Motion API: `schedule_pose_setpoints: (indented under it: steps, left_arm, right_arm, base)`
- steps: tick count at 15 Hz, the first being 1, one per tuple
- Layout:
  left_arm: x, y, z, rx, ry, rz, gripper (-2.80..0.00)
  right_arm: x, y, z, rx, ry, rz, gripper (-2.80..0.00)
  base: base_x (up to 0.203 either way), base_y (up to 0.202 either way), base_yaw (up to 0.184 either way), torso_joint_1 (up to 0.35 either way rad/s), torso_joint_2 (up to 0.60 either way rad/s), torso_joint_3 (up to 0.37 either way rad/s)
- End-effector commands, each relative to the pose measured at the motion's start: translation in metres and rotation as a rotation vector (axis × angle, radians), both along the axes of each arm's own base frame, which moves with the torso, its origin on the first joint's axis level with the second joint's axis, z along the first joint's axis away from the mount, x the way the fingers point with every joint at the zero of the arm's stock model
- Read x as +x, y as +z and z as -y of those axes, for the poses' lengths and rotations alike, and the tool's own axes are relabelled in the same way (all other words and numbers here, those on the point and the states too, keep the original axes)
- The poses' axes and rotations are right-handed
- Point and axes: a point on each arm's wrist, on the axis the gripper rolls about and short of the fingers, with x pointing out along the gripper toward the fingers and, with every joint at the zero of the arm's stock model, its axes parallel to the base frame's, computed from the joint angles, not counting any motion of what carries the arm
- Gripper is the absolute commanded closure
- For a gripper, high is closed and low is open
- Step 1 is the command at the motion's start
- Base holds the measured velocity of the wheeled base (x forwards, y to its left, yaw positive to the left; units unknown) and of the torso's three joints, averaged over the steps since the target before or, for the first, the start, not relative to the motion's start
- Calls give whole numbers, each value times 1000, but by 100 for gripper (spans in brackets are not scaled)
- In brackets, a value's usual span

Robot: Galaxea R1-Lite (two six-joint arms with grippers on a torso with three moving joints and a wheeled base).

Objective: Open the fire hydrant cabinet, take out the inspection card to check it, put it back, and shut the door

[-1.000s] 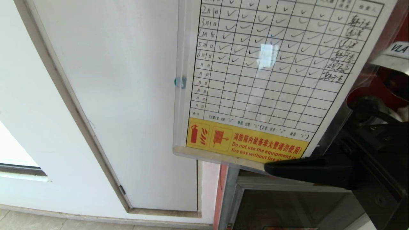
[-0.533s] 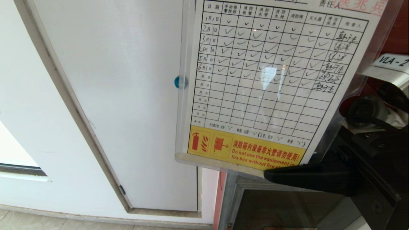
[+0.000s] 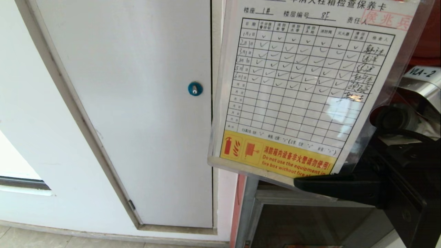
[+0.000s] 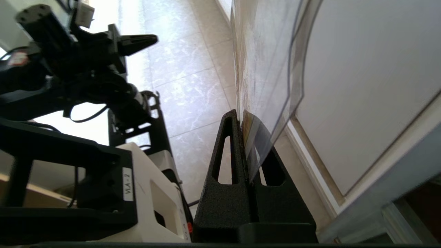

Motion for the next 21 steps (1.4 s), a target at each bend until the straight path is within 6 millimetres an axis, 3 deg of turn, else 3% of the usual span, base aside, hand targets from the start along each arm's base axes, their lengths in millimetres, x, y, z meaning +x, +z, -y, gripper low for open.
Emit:
schedule_pose_setpoints:
  steps: [1, 7, 15, 21]
  left_arm:
    - [0, 0, 0, 0, -1, -1, 0]
    - [0, 0, 0, 0, -1, -1, 0]
    - [0, 0, 0, 0, 1, -2, 0]
    - [0, 0, 0, 0, -1, -1, 0]
  right_arm:
    - [-3, -4, 3, -6, -6, -5, 0]
    - [-13, -11, 12, -12, -25, 1, 0]
    - [-29, -12, 31, -44, -325, 74, 0]
    - [-24, -10, 33, -41, -536, 132, 0]
  base:
    - [0, 0, 0, 0, 0, 0]
    - [0, 0, 0, 0, 0, 0]
    - [0, 0, 0, 0, 0, 0]
    - [0, 0, 0, 0, 0, 0]
